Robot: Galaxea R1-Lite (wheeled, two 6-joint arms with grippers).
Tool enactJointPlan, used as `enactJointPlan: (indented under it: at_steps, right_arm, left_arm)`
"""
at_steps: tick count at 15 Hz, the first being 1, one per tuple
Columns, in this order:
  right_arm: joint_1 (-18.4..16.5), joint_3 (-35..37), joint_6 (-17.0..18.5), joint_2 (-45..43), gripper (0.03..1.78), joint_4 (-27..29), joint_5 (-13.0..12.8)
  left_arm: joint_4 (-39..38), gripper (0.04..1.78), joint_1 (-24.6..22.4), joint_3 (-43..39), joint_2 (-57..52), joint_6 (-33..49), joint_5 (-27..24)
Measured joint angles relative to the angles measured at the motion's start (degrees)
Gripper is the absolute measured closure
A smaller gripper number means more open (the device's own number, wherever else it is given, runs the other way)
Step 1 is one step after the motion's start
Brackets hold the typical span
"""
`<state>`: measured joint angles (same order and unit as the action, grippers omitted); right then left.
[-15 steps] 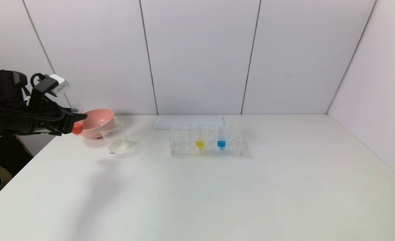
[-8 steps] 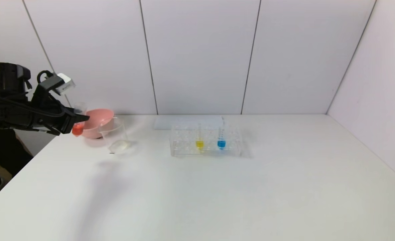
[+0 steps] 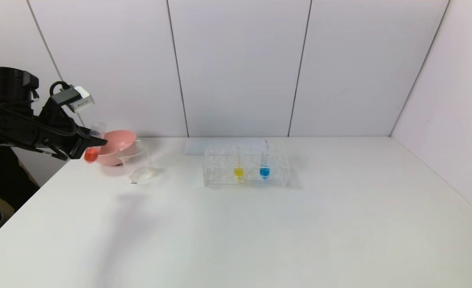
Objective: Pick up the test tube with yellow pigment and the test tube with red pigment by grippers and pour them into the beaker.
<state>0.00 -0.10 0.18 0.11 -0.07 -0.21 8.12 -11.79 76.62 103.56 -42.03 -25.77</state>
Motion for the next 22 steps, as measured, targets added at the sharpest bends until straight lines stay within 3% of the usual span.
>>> enactJointPlan:
  at_steps: [4, 10, 18, 22]
  right_arm:
    - [0.0, 0.0, 0.0, 0.0, 0.11, 0.0, 0.0]
    - [0.0, 0.0, 0.0, 0.0, 0.11, 0.0, 0.0]
    - [0.0, 0.0, 0.0, 0.0, 0.11, 0.0, 0.0]
    - [0.0, 0.0, 0.0, 0.0, 0.11, 0.0, 0.0]
  left_arm:
    - [1.08, 1.37, -0.41, 2.4, 1.65, -3.5, -2.8]
    - [10.35, 1.37, -0.74, 7.4, 2.5, -9.95, -2.76]
    - [11.4, 1.37, -0.66, 11.8, 3.19, -16.42, -0.85]
    - [15.84, 1.37, -0.52, 14.56, 4.18, -18.77, -0.68]
